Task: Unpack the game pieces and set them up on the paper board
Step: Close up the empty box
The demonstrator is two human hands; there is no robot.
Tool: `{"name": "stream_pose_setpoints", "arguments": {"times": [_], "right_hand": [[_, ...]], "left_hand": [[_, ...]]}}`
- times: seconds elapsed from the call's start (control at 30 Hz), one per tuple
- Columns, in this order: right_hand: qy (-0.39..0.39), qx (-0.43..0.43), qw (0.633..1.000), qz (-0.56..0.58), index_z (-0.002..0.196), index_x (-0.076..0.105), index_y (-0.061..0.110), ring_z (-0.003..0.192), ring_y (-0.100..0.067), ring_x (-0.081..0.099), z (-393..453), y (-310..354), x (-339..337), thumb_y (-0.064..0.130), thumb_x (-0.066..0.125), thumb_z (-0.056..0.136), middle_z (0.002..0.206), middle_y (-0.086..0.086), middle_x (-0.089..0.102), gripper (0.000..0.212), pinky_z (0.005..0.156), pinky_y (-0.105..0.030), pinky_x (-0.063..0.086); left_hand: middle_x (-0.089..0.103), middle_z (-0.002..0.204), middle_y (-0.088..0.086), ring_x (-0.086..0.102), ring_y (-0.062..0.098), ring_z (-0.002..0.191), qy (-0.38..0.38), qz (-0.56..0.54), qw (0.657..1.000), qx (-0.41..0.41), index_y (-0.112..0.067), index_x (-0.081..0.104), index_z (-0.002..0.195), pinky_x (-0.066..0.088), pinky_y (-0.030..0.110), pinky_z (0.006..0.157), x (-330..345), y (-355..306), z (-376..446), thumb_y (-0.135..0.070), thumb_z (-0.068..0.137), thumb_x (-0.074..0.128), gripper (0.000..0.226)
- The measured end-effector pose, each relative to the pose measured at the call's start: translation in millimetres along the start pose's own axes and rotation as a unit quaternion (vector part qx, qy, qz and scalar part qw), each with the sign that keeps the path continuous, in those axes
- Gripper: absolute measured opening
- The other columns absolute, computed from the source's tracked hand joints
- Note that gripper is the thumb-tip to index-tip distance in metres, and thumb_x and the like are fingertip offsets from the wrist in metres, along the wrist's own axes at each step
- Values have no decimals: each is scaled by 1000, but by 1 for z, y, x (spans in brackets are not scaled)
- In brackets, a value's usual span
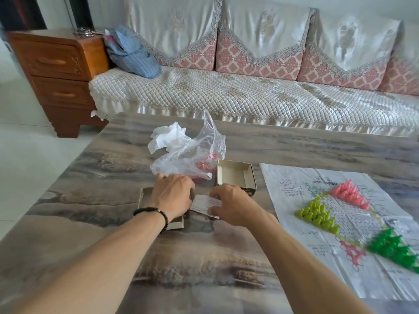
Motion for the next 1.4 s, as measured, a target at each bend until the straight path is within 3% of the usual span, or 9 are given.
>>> {"name": "stream_pose_setpoints", "arguments": {"times": [0.17, 0.3, 0.6, 0.73, 0.83, 0.93, 1.1, 1.23, 1.4], "right_hand": [[-29, 33, 997, 56, 96, 64, 8, 84, -25, 57, -11, -7, 2, 15, 60, 84, 91, -7, 66, 14, 71, -35, 46], [-56, 47, 994, 78, 93, 66, 6, 81, -26, 61, -13, -5, 2, 11, 53, 88, 91, -9, 67, 16, 65, -36, 49], [-141, 19, 965, 220, 102, 60, 20, 63, -13, 59, -11, 50, -5, 10, 59, 84, 60, 11, 51, 21, 58, -25, 42], [-123, -22, 976, 176, 103, 63, 21, 53, 0, 51, -7, 73, 12, 11, 60, 83, 59, 12, 52, 23, 52, -13, 38], [-118, -29, 983, 138, 98, 67, 17, 71, -13, 58, -6, 80, 19, 13, 62, 81, 78, 3, 64, 18, 62, -26, 48], [-148, -32, 981, 118, 95, 69, 17, 81, -14, 57, -4, 75, 19, 23, 65, 83, 87, 6, 62, 15, 70, -26, 44], [-245, 48, 967, 42, 98, 69, 14, 96, -23, 54, -8, 36, 5, 19, 55, 85, 101, -3, 63, 20, 79, -34, 46], [-150, 129, 975, -99, 113, 59, 18, 118, -24, 45, -15, -2, -1, 13, 49, 83, 112, 0, 58, 32, 96, -42, 34], [-153, 114, 975, -113, 85, 60, 21, 90, -26, 59, -25, -20, -1, 2, 47, 82, 84, 3, 60, 23, 87, -40, 34]], "left_hand": [[70, 99, -8, 55, 17, 101, -56, -35, 998, 24, -29, 71, 102, 29, 33, 86, -1, -3, 1, -18, 87, 59, 22], [70, 103, -5, 58, 17, 100, -94, -107, 989, 37, -24, 69, 109, 40, 33, 85, -14, 7, -14, -14, 89, 56, 26], [58, 83, -17, 52, 3, 86, -55, -179, 982, -18, -27, 68, 102, 45, 23, 73, -25, 61, -75, -19, 83, 65, 21], [61, 110, -10, 51, 11, 103, -66, -180, 981, -14, -28, 64, 114, 44, 25, 78, -20, 71, -82, -24, 81, 68, 33], [48, 135, -10, 43, 13, 124, -101, -206, 973, -15, -24, 55, 129, 43, 33, 96, -17, 79, -90, -39, 86, 63, 46], [17, 156, -12, 23, 9, 141, 7, -210, 977, -27, -29, 27, 148, 34, 36, 109, -6, 83, -97, -72, 73, 61, 93], [4, 160, -8, 13, 11, 145, 26, -186, 982, -17, -26, 8, 152, 20, 32, 116, 5, 76, -89, -72, 64, 69, 116], [12, 158, -8, 22, 11, 141, 7, -178, 984, 14, -26, 15, 150, 22, 32, 114, 11, 63, -84, -72, 61, 66, 113], [15, 157, -8, 22, 10, 141, 5, -183, 983, 29, -27, 18, 150, 22, 35, 115, 14, 54, -85, -84, 54, 51, 117]]}}
Point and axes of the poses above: each hand's wrist, its own z-axis towards the middle knuckle, its own x-axis out of the palm, y = z × x, the point moved 2 cm from there along z, towards the middle knuckle
